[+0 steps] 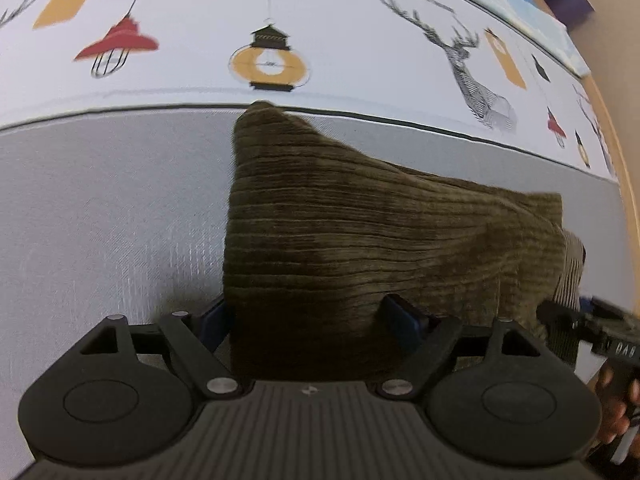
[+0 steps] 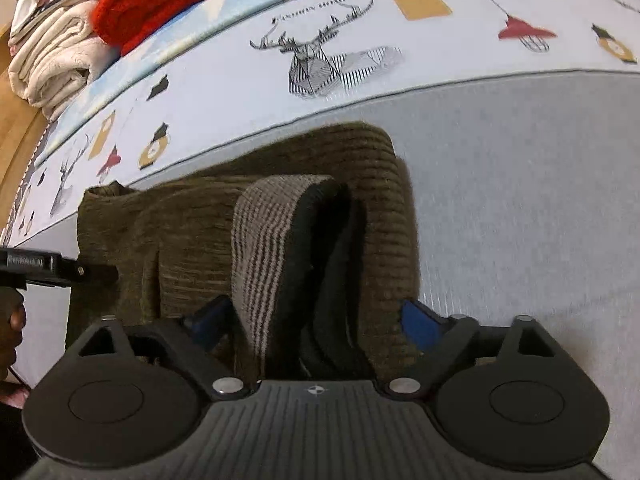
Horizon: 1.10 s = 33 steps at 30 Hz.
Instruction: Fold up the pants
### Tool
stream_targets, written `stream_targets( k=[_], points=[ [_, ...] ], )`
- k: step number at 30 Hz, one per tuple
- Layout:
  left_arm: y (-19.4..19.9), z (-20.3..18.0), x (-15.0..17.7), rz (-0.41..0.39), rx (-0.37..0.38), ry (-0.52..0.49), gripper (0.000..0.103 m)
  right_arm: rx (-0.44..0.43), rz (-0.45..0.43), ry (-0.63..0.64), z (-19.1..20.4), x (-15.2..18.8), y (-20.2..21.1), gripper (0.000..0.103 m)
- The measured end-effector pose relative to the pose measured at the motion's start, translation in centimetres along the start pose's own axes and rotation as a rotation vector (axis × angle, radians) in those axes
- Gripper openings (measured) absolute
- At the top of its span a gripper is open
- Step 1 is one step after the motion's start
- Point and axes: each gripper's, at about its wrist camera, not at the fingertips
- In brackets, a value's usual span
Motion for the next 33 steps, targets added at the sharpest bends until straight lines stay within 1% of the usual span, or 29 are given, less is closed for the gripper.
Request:
stream_targets(
  k=[1, 2, 3, 4, 5, 6, 8, 10, 11, 18, 19, 20, 21, 22, 23, 24, 25, 26, 27, 28, 29, 30, 31, 32, 33],
  points=[
    [0.1, 0.0, 0.0, -0.007, 0.002, -0.003, 0.071, -0.002, -0.007, 0.007, 0.2, -0.1, 0.1, 0.075],
    [0.4, 0.2, -0.1, -0.016, 0.009, 0.002, 0.059, -0.006, -0.014, 0.014, 0.6, -0.2, 0.2, 0.069],
    [0.7, 0.4, -0.3, -0.023, 0.016, 0.009, 0.052, -0.003, -0.025, 0.025, 0.9, -0.2, 0.5, 0.066],
    [1.2, 0.5, -0.4, -0.034, 0.022, 0.016, 0.039, 0.000, -0.040, 0.036, 1.3, -0.4, 0.6, 0.061],
    [2.0, 0.5, -0.6, -0.057, 0.019, 0.006, 0.031, 0.000, -0.060, 0.040, 1.6, -0.5, 0.9, 0.056],
    [3.0, 0.3, -0.8, -0.088, 0.008, -0.016, 0.030, -0.008, -0.079, 0.036, 1.7, -0.7, 1.3, 0.053],
    [5.2, -0.3, -1.1, -0.181, -0.051, -0.086, 0.029, -0.049, -0.122, 0.009, 2.3, -1.4, 1.7, 0.046],
    [6.9, -0.4, -1.3, -0.254, -0.116, -0.132, 0.029, -0.090, -0.165, 0.002, 3.4, -2.1, 1.7, 0.045],
    [7.6, -0.1, -1.5, -0.286, -0.145, -0.136, 0.029, -0.103, -0.188, 0.008, 4.3, -2.5, 1.6, 0.045],
    [11.2, 4.8, -2.4, -0.450, -0.225, -0.052, 0.030, -0.180, -0.355, 0.057, 11.0, -5.0, 0.0, 0.044],
    [11.4, 5.5, -2.6, -0.474, -0.237, -0.047, 0.035, -0.183, -0.374, 0.071, 11.9, -5.3, -0.4, 0.045],
    [11.4, 6.2, -2.7, -0.490, -0.265, -0.042, 0.044, -0.182, -0.384, 0.075, 12.5, -5.5, -0.9, 0.047],
    [11.4, 6.7, -2.8, -0.503, -0.327, -0.034, 0.045, -0.171, -0.389, 0.077, 13.1, -5.8, -1.5, 0.049],
    [11.7, 7.1, -2.7, -0.514, -0.388, -0.035, 0.045, -0.138, -0.388, 0.087, 13.6, -6.1, -2.2, 0.055],
    [11.9, 7.4, -2.7, -0.513, -0.417, -0.044, 0.045, -0.076, -0.395, 0.101, 14.1, -6.3, -2.8, 0.058],
    [12.0, 7.5, -2.7, -0.505, -0.419, -0.055, 0.045, -0.014, -0.413, 0.101, 14.3, -6.5, -3.2, 0.059],
    [12.2, 7.6, -2.6, -0.493, -0.387, -0.066, 0.045, 0.045, -0.434, 0.088, 14.3, -6.7, -3.3, 0.060],
    [12.1, 7.6, -2.4, -0.483, -0.348, -0.080, 0.045, 0.066, -0.445, 0.074, 14.1, -6.8, -3.3, 0.060],
    [11.8, 7.5, -2.4, -0.466, -0.314, -0.096, 0.045, 0.054, -0.448, 0.066, 13.8, -6.8, -3.2, 0.060],
    [11.2, 7.3, -2.4, -0.429, -0.279, -0.121, 0.045, 0.021, -0.433, 0.072, 13.7, -6.8, -3.1, 0.060],
    [10.2, 7.2, -2.3, -0.370, -0.256, -0.145, 0.045, -0.006, -0.406, 0.094, 13.8, -6.7, -3.3, 0.059],
    [8.7, 7.1, -2.3, -0.283, -0.248, -0.168, 0.045, -0.020, -0.357, 0.132, 14.0, -6.4, -3.9, 0.060],
    [6.5, 7.0, -1.9, -0.151, -0.261, -0.195, 0.047, -0.003, -0.271, 0.179, 14.2, -6.0, -5.0, 0.060],
    [5.1, 6.9, -1.2, -0.090, -0.291, -0.224, 0.055, 0.052, -0.186, 0.218, 14.4, -5.5, -6.5, 0.061],
    [4.9, 6.3, -0.8, -0.105, -0.337, -0.263, 0.061, 0.100, -0.135, 0.246, 14.1, -4.9, -7.5, 0.065]
  ],
)
Point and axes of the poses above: each gripper's, at about its wrist camera, not at the fingertips, and y roughly against the way its jaws point, z to its left, x to its underside, and after that the axes turned 7 degrees about -y, right-handed
